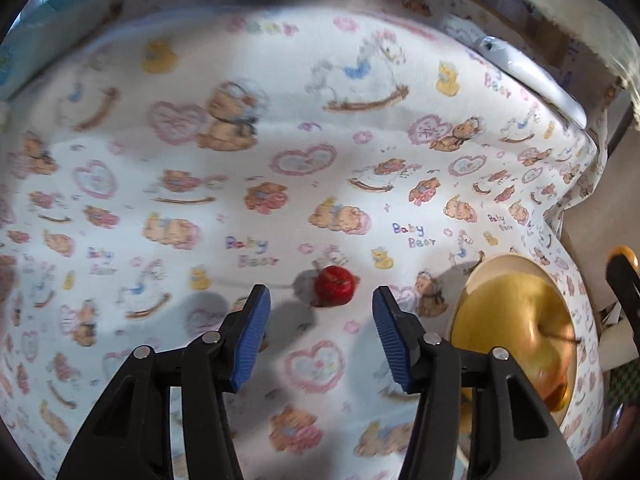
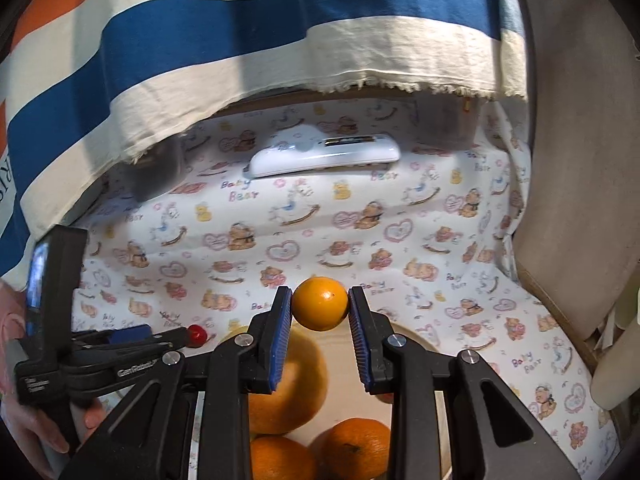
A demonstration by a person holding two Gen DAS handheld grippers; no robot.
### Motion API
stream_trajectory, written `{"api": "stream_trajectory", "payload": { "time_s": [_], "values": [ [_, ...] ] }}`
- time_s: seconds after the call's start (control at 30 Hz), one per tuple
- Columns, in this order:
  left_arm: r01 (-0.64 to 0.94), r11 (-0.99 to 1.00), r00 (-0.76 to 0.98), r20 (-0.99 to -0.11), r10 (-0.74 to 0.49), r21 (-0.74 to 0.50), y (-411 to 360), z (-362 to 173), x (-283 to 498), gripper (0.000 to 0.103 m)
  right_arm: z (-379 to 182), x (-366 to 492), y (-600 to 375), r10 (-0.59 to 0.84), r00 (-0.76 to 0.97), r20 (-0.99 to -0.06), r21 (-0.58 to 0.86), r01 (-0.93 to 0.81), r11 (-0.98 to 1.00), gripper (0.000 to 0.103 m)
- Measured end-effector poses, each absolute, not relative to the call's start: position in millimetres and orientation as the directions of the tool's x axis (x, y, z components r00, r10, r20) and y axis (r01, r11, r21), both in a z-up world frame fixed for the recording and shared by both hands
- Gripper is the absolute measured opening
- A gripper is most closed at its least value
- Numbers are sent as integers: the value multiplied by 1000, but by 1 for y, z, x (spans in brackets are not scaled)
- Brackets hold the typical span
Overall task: Organize fruits
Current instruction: 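Lift the small orange fruit with the right gripper while the left grasps the red cherry, then carry the cherry and small orange fruit over the plate with both grippers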
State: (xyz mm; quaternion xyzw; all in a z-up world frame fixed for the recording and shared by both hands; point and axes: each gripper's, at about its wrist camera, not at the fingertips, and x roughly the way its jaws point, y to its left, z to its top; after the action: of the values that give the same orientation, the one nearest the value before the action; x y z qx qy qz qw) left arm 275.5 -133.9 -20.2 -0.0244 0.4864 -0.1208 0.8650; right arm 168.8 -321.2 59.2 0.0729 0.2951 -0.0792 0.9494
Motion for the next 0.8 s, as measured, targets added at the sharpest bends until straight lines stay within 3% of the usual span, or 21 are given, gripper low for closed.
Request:
{"api": "stream_trajectory", "payload": {
  "time_s": [0.07, 0.23, 0.47, 0.6, 0.8],
  "values": [
    [190, 969, 501, -833, -235, -159, -139, -23, 280, 44, 61, 168, -325, -125, 814, -567, 89, 212, 973, 29],
    [199, 971, 506, -834, -220, -135, -152, -30, 290, 41, 63, 166, -333, -109, 820, -562, 129, 217, 968, 29],
    [183, 976, 500, -843, -198, -120, -152, -42, 297, 26, 67, 163, -335, -104, 827, -552, 141, 216, 966, 30],
    [168, 976, 543, -814, -208, -137, -142, -33, 287, 26, 67, 164, -338, -110, 824, -556, 147, 228, 963, 30],
    [212, 976, 657, -730, -187, -59, -141, 10, 243, 25, 73, 160, -344, -90, 830, -551, 186, 227, 956, 30]
  ]
}}
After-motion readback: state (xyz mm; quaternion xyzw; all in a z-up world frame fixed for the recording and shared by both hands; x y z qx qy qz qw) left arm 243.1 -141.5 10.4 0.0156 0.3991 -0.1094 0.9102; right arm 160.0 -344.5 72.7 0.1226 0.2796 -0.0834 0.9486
